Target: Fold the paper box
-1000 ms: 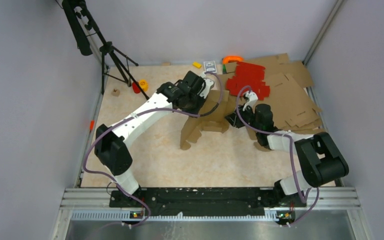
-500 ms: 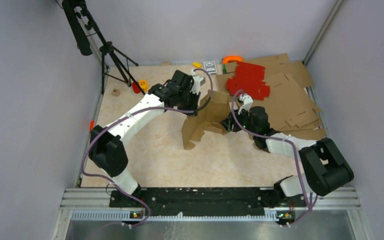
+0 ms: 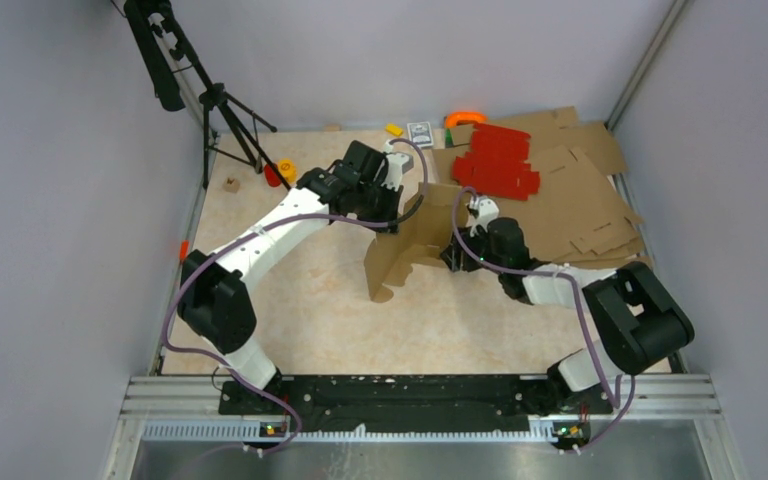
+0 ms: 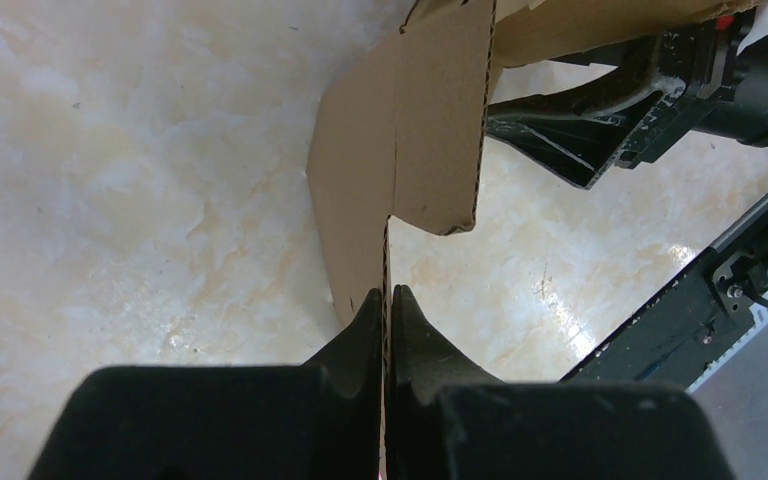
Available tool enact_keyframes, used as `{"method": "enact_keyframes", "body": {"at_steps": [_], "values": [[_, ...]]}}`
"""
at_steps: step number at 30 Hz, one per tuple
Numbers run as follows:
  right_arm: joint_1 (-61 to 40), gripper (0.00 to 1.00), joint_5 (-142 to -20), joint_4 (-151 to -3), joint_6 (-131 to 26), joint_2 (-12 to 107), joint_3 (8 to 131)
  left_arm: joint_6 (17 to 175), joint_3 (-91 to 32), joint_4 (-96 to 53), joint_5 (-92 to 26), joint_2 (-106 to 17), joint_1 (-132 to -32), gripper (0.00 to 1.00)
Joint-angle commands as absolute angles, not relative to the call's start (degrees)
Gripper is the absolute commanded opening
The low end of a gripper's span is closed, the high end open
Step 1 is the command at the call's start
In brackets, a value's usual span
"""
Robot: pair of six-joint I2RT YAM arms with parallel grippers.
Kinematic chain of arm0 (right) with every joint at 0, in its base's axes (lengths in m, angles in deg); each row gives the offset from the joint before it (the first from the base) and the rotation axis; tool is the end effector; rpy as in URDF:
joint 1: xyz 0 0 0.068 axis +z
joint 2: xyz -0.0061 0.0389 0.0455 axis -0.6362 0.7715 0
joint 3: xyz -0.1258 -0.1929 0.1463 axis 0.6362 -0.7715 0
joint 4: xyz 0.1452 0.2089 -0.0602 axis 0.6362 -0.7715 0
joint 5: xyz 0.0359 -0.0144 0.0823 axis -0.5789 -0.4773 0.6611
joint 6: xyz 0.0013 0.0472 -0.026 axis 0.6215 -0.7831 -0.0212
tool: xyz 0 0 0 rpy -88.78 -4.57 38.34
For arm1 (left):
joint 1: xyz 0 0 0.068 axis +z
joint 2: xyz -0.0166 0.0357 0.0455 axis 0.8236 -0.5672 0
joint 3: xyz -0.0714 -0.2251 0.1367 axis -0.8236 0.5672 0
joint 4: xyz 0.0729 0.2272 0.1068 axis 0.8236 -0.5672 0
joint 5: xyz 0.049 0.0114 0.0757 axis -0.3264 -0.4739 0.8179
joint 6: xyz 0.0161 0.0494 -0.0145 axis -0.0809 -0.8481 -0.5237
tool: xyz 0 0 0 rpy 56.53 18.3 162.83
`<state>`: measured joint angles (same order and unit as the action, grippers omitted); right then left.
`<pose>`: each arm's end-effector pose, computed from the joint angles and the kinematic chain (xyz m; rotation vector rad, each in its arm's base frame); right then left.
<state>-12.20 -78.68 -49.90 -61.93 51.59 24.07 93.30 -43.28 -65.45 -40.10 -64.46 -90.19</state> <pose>0.2489 0.1352 0.1575 -0.3163 2.1048 0.6311 0.2944 -0.2159 0.3086 0.6912 2.4460 -0.6514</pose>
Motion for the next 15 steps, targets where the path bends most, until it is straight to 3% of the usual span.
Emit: {"method": "enact_keyframes", "body": {"at_steps": [1,5,15], "values": [[-9.75,0.61,-78.8,-52.23,-60.08,51.69,25.24,93.77,-42.71,-63.84,-43.75,-64.53,-90.88,0.04],[-7.35,0.7,-79.89,-54.12,-57.57,50.53,24.67,93.84,-42.72,-63.92,-43.5,-64.23,-90.91,0.04],[-5.14,0.75,-84.24,-56.86,-55.71,49.73,24.85,94.36,-42.69,-63.57,-44.42,-64.46,-90.89,0.04]]}}
